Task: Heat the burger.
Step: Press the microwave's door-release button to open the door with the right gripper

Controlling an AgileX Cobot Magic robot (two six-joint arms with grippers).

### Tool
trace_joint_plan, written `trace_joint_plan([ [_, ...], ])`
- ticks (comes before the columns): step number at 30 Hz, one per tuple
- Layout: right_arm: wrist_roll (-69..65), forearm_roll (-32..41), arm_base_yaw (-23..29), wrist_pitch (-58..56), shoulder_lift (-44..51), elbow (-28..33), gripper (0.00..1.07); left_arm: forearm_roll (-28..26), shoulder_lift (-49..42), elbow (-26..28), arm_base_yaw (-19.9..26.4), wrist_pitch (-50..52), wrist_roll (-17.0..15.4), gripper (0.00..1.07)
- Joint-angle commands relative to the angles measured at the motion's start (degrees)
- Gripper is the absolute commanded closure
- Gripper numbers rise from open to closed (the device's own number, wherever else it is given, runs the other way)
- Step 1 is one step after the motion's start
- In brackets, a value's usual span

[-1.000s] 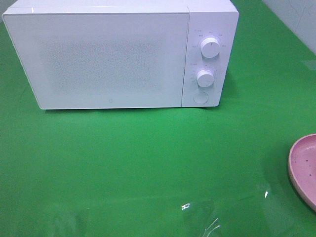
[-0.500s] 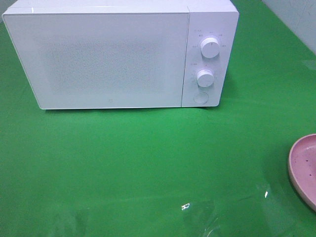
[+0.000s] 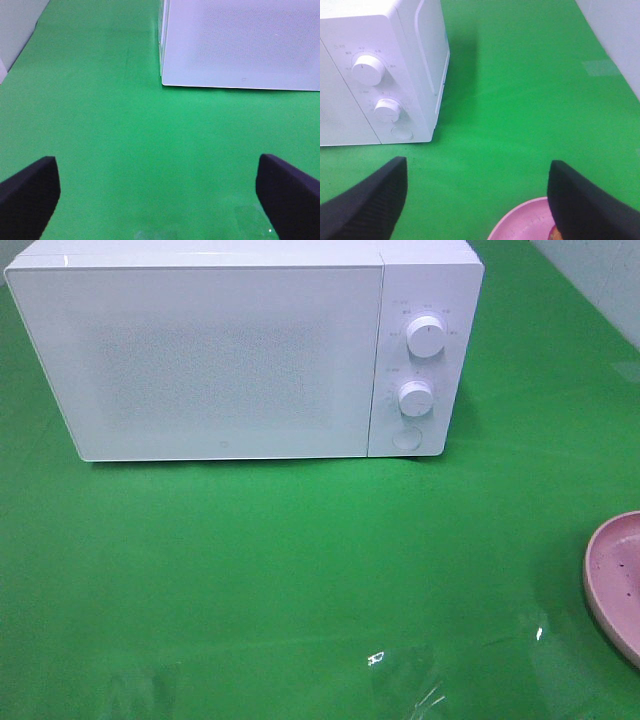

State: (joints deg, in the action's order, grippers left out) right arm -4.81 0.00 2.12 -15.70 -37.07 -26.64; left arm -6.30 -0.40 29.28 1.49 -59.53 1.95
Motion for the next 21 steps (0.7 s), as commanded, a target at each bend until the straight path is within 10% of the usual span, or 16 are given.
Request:
trace_joint_plan([
  [1, -0.3, 0.0, -0.1, 3.3, -1.5, 0.3, 0.34, -0.3, -1.0, -0.1, 0.2, 0.2, 0.2, 0.06],
  [21, 3.8, -1.5, -0.1, 46.5, -20.6, 8.5, 0.36, -0.3, -1.0, -0.1, 0.2, 0.2, 0.2, 0.06],
])
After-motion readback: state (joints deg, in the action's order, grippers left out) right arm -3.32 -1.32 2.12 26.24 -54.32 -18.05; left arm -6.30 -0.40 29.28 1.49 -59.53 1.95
